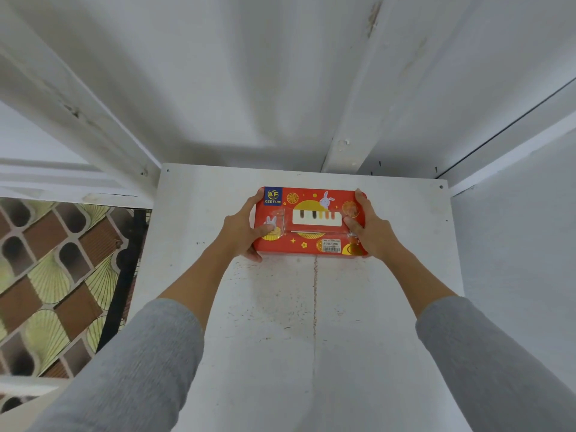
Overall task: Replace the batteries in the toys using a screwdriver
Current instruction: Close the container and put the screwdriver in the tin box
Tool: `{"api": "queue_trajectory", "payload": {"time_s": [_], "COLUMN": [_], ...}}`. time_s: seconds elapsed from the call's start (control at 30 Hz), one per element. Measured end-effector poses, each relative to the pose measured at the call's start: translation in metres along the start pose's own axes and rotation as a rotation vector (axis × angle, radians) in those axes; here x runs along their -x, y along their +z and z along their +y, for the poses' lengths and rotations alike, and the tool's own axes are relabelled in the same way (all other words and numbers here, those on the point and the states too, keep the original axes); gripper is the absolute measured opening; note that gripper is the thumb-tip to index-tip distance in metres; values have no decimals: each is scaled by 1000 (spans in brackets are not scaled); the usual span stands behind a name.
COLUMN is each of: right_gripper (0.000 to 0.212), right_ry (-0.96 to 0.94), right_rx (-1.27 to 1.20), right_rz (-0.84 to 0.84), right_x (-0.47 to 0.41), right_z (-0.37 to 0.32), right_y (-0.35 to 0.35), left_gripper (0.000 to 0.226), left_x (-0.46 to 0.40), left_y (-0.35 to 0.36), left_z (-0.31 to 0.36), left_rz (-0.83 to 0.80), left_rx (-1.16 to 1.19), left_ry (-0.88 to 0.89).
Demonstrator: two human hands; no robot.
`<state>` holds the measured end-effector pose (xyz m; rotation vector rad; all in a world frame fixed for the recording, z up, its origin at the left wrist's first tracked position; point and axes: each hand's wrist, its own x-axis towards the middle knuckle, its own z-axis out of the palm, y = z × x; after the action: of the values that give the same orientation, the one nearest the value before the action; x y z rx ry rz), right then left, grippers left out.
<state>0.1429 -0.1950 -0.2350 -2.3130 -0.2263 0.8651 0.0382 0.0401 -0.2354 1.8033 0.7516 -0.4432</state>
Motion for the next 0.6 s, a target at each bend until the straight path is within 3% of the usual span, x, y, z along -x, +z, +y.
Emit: {"api": "queue_trajectory", "payload": {"time_s": [0.4, 0.53, 0.6], "right_gripper": [62, 62, 58], "right_ry": [-14, 58, 80], "right_rx": [50, 240, 402], "right_rz": [42, 22, 75], "right_x": [-1, -2, 1], "right_z": [3, -6, -20], "right_y": [2, -6, -21], "left_gripper": [76, 79, 74], "left_x": [3, 2, 2], "left_y": [2, -12, -28], "left_z": [2, 15, 27], "left_rz": [-17, -36, 51], "left_rx": [-28, -320, -512], "left_ry": [-19, -18, 21]}}
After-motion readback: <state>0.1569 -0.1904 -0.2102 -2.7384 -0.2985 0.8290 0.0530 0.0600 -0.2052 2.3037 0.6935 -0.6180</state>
